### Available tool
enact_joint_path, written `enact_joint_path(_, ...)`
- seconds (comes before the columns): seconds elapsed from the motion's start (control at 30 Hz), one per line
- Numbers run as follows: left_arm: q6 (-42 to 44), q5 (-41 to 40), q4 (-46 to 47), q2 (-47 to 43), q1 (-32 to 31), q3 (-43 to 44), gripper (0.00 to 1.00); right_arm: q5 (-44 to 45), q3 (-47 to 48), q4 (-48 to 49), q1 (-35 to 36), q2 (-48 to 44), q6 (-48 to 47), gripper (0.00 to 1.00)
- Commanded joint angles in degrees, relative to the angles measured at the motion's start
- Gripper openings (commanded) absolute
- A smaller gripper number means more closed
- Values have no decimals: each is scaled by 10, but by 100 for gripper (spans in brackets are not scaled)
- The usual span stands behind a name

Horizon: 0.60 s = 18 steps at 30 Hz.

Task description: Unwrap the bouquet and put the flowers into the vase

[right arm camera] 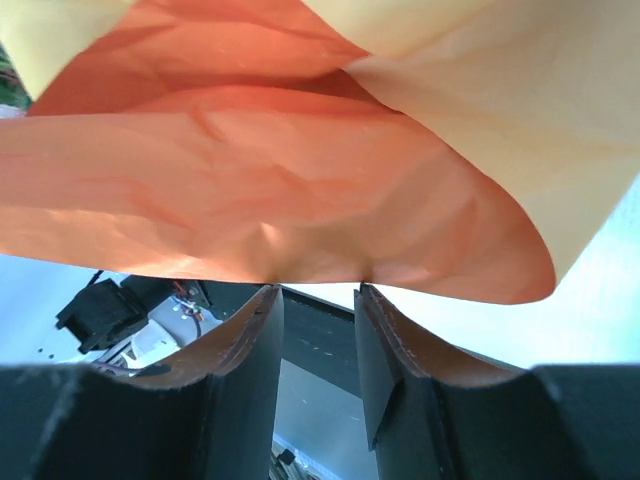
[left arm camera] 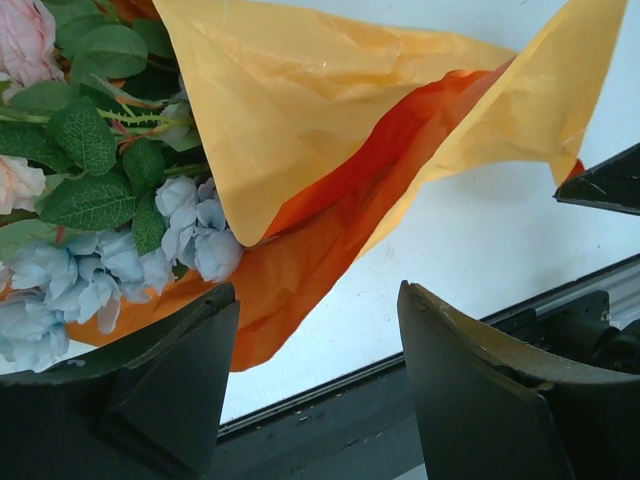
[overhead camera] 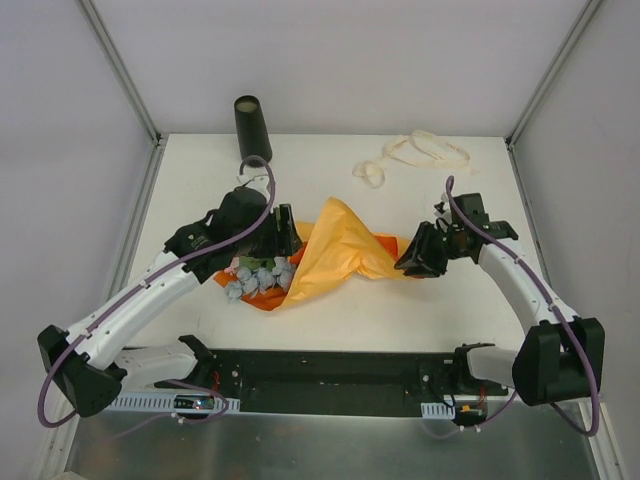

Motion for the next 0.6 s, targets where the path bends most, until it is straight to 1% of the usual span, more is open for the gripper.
enact_joint_path(0.0, 39, 27, -12, 36, 4, 19, 66, 46, -19, -20, 4, -48, 6, 41)
enact_joint_path(0.1, 49, 27, -12, 67, 17, 23, 63, 55, -27, -17, 3, -57, 7, 42)
enact_joint_path(0.27, 46, 65, -12, 102, 51, 40, 57, 69, -24, -13, 4, -62, 9, 42)
enact_joint_path(0.4, 84, 95, -7, 130, 52, 59, 55, 55, -6, -10, 3, -85, 15, 45)
enact_joint_path(0.47, 110, 101, -6, 139, 53, 63, 55, 49, 10, -2, 3, -100, 16, 51)
enact_joint_path(0.53, 123, 116, -5, 140, 53, 66, 54, 49, 18, 35, 4, -121, 15, 56)
enact_joint_path(0.57, 130, 138, -3, 139, 54, 68, 55, 49, 15, 67, 5, -131, 10, 58)
